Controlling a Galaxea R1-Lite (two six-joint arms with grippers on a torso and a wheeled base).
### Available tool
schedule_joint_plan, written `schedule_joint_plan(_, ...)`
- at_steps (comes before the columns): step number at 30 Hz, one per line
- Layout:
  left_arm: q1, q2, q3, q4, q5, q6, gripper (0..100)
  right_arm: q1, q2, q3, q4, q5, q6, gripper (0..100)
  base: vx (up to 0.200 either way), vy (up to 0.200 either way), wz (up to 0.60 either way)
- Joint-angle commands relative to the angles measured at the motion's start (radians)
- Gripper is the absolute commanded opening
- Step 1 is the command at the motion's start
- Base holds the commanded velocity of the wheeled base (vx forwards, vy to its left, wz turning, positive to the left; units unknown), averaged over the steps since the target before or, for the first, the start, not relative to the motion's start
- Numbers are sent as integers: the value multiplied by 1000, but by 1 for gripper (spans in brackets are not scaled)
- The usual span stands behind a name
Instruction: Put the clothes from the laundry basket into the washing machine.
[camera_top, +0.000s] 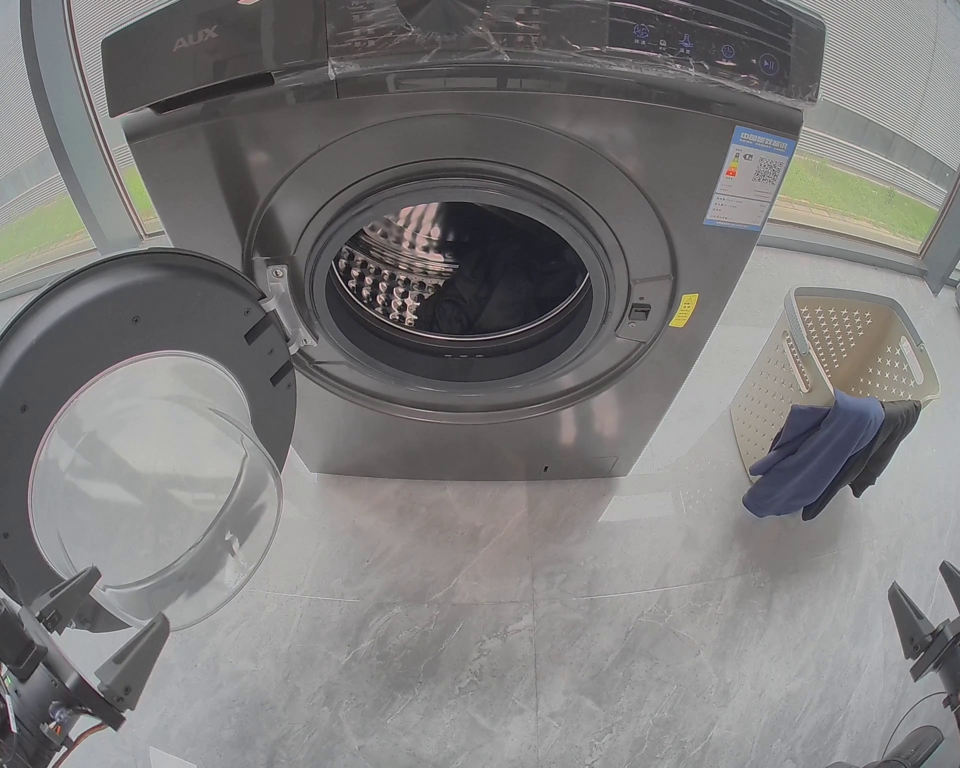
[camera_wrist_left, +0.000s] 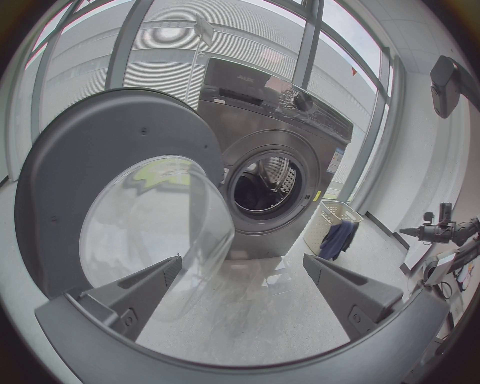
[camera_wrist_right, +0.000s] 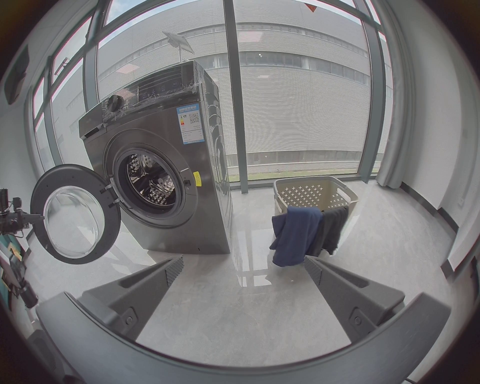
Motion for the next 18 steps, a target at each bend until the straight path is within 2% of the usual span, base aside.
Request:
schedule_joint_plan(1,134,-288,19,181,-6,-1,100,-116,-241,17,156,33,-35,100,0,-200,0)
schedule_joint_plan(4,204,-371,19,272,-18,-3,100,-125,-334,17,280,59,-46,100,0,-200,0)
schedule_joint_plan(6,270,-424,19,336,-55,-1,100,-125,-416,5,374,96,-50,100,0,-200,0)
schedule_joint_plan(7,298,-451,19,356,-78,-1,100,-126,-446,2,409,101,-56,100,0,-200,0)
schedule_joint_plan(9,349,-509,19,405,-134,0,100,-126,-466,0,426,109,-78,100,0,-200,0)
schedule_joint_plan(11,395,-579,19,471,-208,4,100,-123,-472,5,417,104,-79,100,0,0,0)
schedule_joint_plan(12,398,-582,19,477,-211,4,100,-123,-472,5,417,102,-78,100,0,0,0)
schedule_joint_plan(13,401,-592,19,519,-236,16,100,-125,-472,5,414,102,-76,100,0,0,0)
schedule_joint_plan(16,401,-590,19,513,-211,19,100,-123,-472,6,414,101,-75,100,0,0,0)
schedule_joint_plan(17,402,-589,19,509,-134,36,100,-122,-472,6,412,98,-64,100,0,0,0)
schedule_joint_plan(18,402,-589,19,511,-101,59,100,-123,-472,6,414,98,-64,100,0,0,0)
